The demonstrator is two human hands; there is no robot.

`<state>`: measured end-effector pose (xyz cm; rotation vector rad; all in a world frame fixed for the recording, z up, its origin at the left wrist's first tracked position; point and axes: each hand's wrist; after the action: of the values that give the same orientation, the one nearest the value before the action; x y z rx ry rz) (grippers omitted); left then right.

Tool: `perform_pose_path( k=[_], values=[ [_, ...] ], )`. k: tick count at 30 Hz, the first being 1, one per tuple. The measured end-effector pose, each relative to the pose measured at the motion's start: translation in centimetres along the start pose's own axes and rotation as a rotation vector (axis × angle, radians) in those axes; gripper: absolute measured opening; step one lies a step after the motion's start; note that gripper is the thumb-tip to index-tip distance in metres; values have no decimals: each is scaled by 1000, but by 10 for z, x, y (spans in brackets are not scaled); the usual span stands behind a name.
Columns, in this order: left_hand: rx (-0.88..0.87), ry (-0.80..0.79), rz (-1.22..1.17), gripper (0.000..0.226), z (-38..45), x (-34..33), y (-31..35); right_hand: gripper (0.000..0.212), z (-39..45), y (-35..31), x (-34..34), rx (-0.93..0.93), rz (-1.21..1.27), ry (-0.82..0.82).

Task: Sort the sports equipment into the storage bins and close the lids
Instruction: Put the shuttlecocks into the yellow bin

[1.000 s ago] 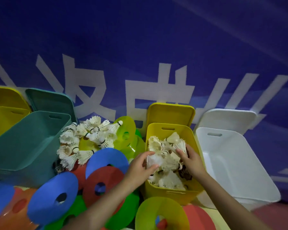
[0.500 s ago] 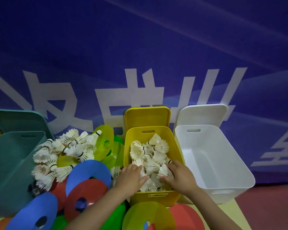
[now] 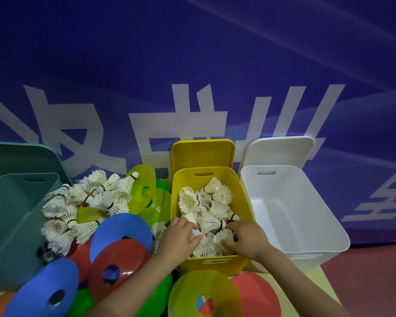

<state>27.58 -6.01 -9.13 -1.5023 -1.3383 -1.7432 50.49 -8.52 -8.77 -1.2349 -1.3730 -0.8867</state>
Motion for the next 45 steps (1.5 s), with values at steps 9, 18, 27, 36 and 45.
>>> perform_pose_path(
  k=[9,18,27,36,45],
  values=[
    [-83,43,-151,47,-2,-2,-7,45,-3,-5,5,17,88,2],
    [-75,190,-600,29,-31,27,-57,31,23,-52,21,45,447,147],
    [132,331,-573,30,-51,53,-162,29,107,-150,40,234,443,130],
    [369,391,-486,36,-42,84,-258,42,192,-259,23,231,421,-12],
    [343,114,-504,70,-12,87,-293,39,231,-285,-20,144,321,-2]
  ],
)
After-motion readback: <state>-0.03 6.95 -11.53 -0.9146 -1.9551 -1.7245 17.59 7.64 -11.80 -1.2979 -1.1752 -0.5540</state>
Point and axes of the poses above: each hand's wrist, its own z-axis towards the middle knuckle, its own x-axis out of the back of the hand, y = z × x, and after that the axes turned 10 degrees about -y, right-handed
